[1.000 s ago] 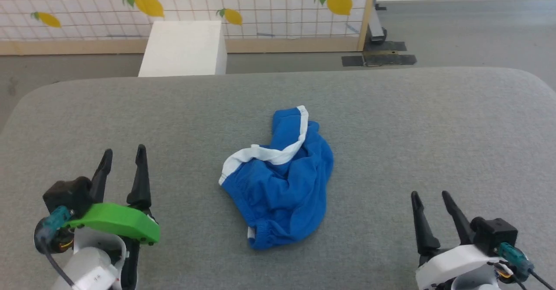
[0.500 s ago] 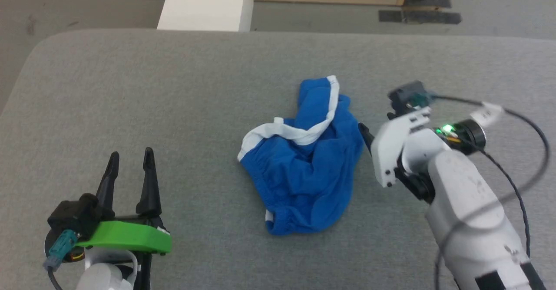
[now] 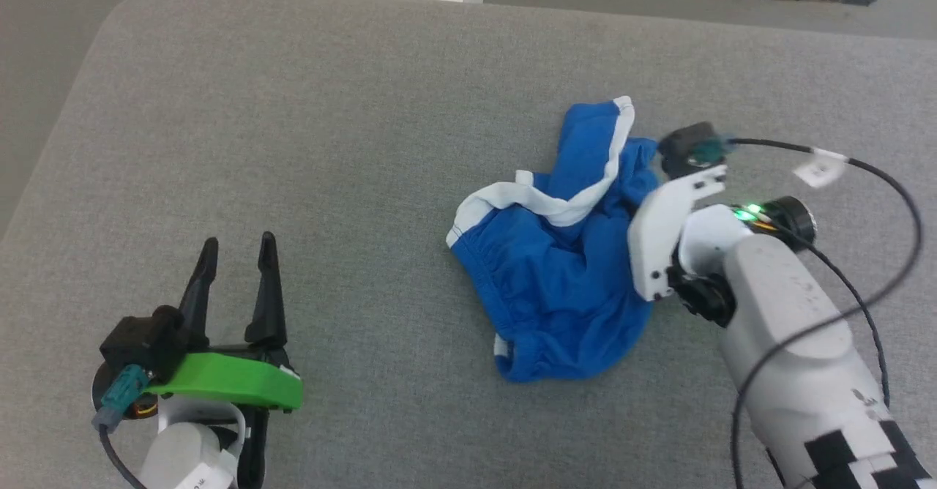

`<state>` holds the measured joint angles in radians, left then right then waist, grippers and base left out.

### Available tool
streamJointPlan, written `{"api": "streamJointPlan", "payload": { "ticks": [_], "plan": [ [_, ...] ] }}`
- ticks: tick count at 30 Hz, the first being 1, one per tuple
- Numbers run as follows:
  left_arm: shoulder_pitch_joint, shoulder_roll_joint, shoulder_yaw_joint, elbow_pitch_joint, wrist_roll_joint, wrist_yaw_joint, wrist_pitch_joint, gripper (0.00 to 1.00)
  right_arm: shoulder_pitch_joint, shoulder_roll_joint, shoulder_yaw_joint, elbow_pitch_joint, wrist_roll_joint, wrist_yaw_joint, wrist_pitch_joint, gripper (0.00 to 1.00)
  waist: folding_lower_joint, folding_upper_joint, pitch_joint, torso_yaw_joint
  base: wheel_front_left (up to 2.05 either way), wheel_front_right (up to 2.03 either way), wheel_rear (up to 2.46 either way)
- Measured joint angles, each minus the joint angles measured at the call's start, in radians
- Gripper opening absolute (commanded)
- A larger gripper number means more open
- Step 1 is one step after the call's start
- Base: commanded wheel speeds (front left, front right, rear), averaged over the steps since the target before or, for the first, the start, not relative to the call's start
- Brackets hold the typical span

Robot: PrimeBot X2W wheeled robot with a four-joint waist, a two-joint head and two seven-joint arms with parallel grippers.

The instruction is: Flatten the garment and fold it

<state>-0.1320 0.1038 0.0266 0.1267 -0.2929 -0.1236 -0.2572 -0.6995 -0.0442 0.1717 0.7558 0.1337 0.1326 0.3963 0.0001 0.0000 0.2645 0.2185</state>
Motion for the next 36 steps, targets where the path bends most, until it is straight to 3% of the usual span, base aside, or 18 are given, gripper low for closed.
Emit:
{"api": "streamJointPlan", "payload": {
  "ticks": [4, 7, 11, 16, 17, 18, 26, 30, 34, 36],
  "plan": [
    [0.014, -0.009, 0.011, -0.001, 0.005, 0.000, 0.000, 1.00, 0.093, -0.005, -0.078, -0.099, 0.041, 0.000, -0.108, 0.00, 0.0000, 0.0000, -0.029, -0.010, 0.00, 0.00, 0.00],
    [0.040, -0.016, 0.018, 0.001, 0.012, 0.000, 0.000, 1.00, 0.220, -0.002, -0.158, -0.234, 0.045, 0.000, -0.131, 0.00, 0.0000, 0.0000, -0.058, -0.027, 0.00, 0.00, 0.00],
    [0.071, -0.028, 0.019, 0.009, 0.013, 0.000, 0.000, 1.00, 0.470, -0.006, -0.235, -0.426, 0.081, 0.000, -0.056, 0.00, 0.0000, 0.0000, -0.105, -0.059, 0.00, 0.00, 0.00],
    [0.088, -0.038, 0.025, 0.018, 0.014, 0.000, 0.000, 1.00, 0.713, -0.007, -0.197, -0.553, 0.192, 0.000, 0.023, 0.03, -0.0001, 0.0000, -0.140, -0.104, 0.00, 0.00, 0.00],
    [0.092, -0.038, 0.026, 0.021, 0.014, 0.000, 0.000, 1.00, 0.728, -0.005, -0.194, -0.568, 0.221, 0.000, 0.006, 0.45, -0.0001, 0.0000, -0.145, -0.113, 0.00, 0.00, 0.00],
    [0.094, -0.039, 0.027, 0.024, 0.014, 0.000, 0.000, 1.00, 0.736, -0.005, -0.192, -0.577, 0.226, 0.000, -0.010, 1.00, -0.0001, 0.0000, -0.149, -0.122, 0.00, 0.00, 0.00],
    [0.035, -0.040, -0.018, 0.039, -0.075, 0.000, 0.031, 1.00, 0.712, -0.006, -0.318, -0.640, 0.250, 0.000, -0.198, 1.00, -0.0001, 0.0000, -0.169, -0.192, 0.00, 0.00, 0.00],
    [-0.136, -0.038, -0.095, 0.044, -0.164, -0.001, 0.203, 1.00, 0.695, -0.007, -0.392, -0.665, 0.234, 0.000, -0.215, 1.00, -0.0001, 0.0000, -0.165, -0.237, 0.00, 0.00, 0.00],
    [-0.293, -0.029, -0.187, 0.106, -0.226, -0.003, 0.494, 1.00, 0.694, -0.007, -0.404, -0.670, 0.245, 0.000, -0.220, 1.00, -0.0001, 0.0000, -0.139, -0.277, 0.00, 0.00, 0.00],
    [-0.352, 0.002, -0.247, 0.152, -0.226, -0.003, 0.650, 1.00, 0.693, -0.007, -0.390, -0.665, 0.254, 0.000, -0.228, 1.00, -0.0001, 0.0000, -0.118, -0.295, 0.00, 0.00, 0.00]
  ]
}}
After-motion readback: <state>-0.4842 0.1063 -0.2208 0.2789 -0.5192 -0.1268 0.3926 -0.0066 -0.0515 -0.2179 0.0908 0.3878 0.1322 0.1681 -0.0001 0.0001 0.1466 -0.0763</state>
